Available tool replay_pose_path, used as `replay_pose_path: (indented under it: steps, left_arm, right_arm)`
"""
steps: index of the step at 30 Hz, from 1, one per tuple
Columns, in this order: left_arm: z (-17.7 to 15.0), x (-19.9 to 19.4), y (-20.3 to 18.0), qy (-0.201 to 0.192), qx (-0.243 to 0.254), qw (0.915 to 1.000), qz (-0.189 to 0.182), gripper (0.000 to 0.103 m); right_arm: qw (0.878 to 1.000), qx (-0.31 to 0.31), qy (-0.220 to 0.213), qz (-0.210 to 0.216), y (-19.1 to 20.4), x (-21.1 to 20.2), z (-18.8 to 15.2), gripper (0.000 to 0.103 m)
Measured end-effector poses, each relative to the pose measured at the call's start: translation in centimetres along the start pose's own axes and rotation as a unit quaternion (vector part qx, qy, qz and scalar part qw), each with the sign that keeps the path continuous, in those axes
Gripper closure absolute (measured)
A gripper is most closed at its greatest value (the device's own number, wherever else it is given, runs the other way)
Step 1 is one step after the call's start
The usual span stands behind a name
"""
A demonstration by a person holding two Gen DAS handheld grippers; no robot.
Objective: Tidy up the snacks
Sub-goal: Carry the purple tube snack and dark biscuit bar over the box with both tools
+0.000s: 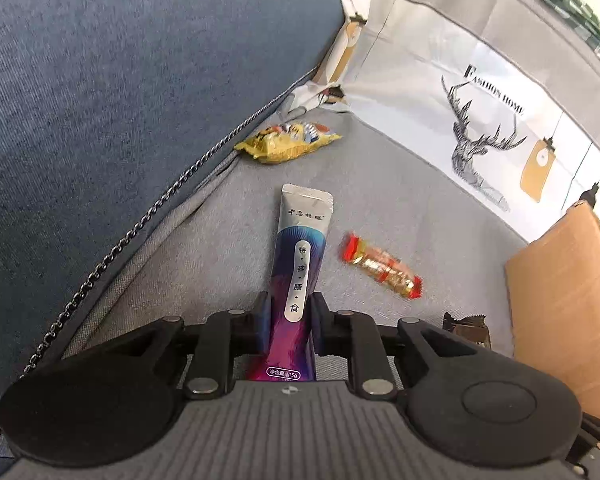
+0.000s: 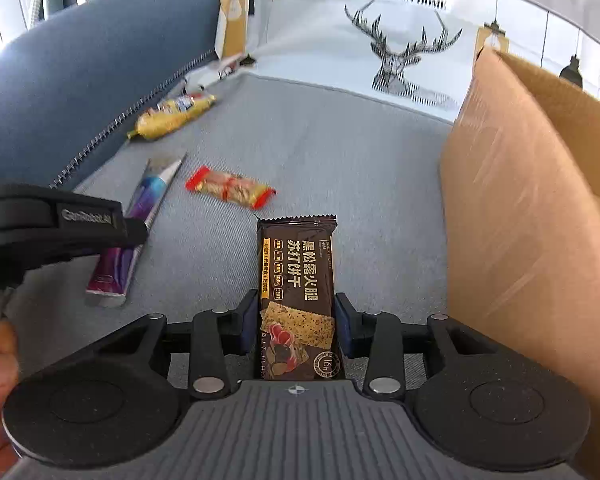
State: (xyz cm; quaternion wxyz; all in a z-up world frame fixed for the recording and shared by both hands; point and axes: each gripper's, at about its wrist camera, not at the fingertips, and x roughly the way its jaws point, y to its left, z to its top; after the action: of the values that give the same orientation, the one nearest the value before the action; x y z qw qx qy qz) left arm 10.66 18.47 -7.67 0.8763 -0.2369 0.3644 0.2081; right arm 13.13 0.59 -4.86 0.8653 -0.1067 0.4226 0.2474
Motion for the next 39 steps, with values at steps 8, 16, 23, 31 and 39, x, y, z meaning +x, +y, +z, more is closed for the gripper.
replay_pose_path:
  steps: [8,16,23,31,39]
  left_arm:
    - [0.5,-2.8,-1.1,-0.03,0.009,0.9992,-0.024,0.082]
    - [0.8,-6.0,-2.8,-0.052,0.009,0.9975,-0.047,0.082]
    - [0.3,-8.3,-5.3,-0.06,0.025,0.9961,-0.059,0.082]
    - [0.0,-9.4,-7.5,-0.065,0.031,0.9944,-0.078,0.082]
    - [-0.1,-9.4,-9.3,-0.069,0.042,0.993,-0.086,0.082]
  right_arm:
    - [0.999,-0.007,-0.049,0.003,-0.6,-4.7,1.3,0.062]
    - [0.993,-0.012,-0.114,0.004,-1.8,-9.9,1.6,0.062]
    - [0.988,-0.042,-0.148,-0.005,-4.3,-13.3,0.2,0.062]
    - [0.981,-0.027,-0.187,-0.037,-10.1,-15.4,-0.9,0.062]
    - [0.977,0.017,-0.2,-0.067,-15.5,-15.7,-2.5,0.062]
